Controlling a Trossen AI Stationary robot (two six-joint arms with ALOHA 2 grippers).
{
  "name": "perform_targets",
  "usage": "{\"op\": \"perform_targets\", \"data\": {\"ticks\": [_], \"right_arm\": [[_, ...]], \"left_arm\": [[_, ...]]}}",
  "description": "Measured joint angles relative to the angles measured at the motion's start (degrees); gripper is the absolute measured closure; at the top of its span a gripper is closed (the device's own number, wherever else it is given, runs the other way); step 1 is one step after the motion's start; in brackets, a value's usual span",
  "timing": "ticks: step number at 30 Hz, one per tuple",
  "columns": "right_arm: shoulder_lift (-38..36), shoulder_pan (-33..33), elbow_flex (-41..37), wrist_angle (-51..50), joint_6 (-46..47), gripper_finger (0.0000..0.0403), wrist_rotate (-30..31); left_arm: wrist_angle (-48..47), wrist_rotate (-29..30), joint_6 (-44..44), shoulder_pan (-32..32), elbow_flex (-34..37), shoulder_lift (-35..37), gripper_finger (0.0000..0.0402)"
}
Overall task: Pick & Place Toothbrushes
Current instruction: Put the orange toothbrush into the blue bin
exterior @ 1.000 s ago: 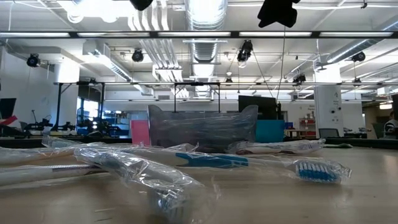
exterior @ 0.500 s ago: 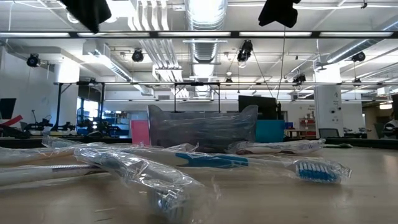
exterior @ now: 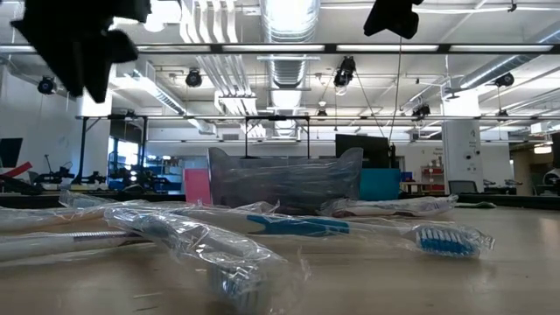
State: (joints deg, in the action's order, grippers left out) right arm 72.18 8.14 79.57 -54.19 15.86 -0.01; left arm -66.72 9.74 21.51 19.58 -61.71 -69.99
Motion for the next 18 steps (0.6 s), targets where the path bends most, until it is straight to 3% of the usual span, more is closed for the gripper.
{"op": "perform_targets", "data": {"ticks": [6, 18], "right_arm": [[0.0, 0.0, 0.0, 0.0, 0.0, 0.0345, 0.0], [0.0, 0.0, 0.0, 0.0, 0.0, 0.0312, 0.0]], "left_arm": [[2.9, -0.1, 1.1, 0.0, 7.9, 0.0, 0.0231], [18.1, -1.7, 1.7, -0.1, 21.4, 0.0, 0.0248]]}}
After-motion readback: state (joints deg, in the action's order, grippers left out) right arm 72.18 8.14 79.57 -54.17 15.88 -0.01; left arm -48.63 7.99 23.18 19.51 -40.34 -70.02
